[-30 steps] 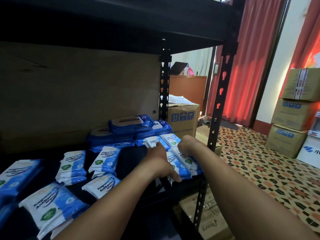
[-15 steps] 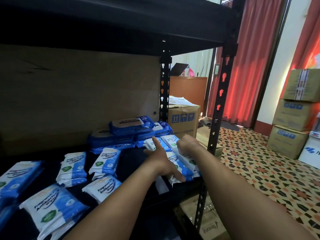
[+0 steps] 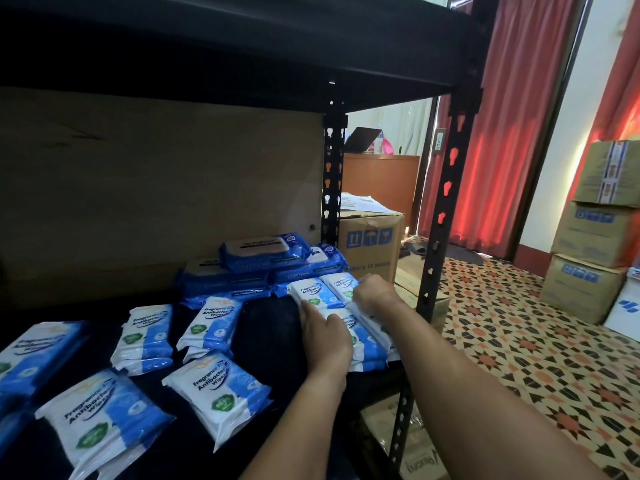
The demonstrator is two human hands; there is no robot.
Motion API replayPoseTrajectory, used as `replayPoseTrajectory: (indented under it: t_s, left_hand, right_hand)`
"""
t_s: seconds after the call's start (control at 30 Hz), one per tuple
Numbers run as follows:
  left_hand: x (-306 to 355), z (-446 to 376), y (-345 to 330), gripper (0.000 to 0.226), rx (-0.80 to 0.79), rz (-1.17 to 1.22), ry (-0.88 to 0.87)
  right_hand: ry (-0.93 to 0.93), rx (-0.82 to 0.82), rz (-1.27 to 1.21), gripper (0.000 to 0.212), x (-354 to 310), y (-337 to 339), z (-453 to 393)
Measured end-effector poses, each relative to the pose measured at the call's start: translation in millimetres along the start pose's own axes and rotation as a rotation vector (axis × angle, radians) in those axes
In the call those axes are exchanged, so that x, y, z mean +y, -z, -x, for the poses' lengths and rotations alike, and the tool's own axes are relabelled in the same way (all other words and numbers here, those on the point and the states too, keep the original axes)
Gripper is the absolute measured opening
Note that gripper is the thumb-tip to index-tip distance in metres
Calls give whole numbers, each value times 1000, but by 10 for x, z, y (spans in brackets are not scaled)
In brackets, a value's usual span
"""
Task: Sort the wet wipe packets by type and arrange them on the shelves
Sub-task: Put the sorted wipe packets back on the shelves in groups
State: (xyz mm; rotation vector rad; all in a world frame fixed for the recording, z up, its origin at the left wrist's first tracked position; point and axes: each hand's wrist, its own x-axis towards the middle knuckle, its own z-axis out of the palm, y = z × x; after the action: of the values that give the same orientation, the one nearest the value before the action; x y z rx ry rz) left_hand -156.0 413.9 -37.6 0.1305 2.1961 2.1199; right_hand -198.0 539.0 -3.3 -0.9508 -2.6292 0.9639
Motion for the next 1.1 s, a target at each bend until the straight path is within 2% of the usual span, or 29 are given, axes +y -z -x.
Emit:
replayPoseTrajectory:
  t_s: [0.07,0.27,0.7,0.87,1.0,1.1]
  left_hand:
    - [84,76,0,68,-6,-34,-17]
    - [48,28,-64,66,12,-114,-25]
    - [76,96,-87,69,89,-35,-38]
    - [124,154,-30,69,115,40,-13]
    - [279,277,65,72,112,67,26]
    - [495,339,183,75,86,43,-30]
  right_hand:
    - [-1,9,-18,31,-3,-32,-10]
    - [-13,14,-46,33,2,-50,-54]
    - [24,-33,82,35,-1,-1,60]
    - [80,47,144,35,-3,6,208]
    - [147,97,298,38,-85,37,361]
    - [253,142,361,40,-235,103,517]
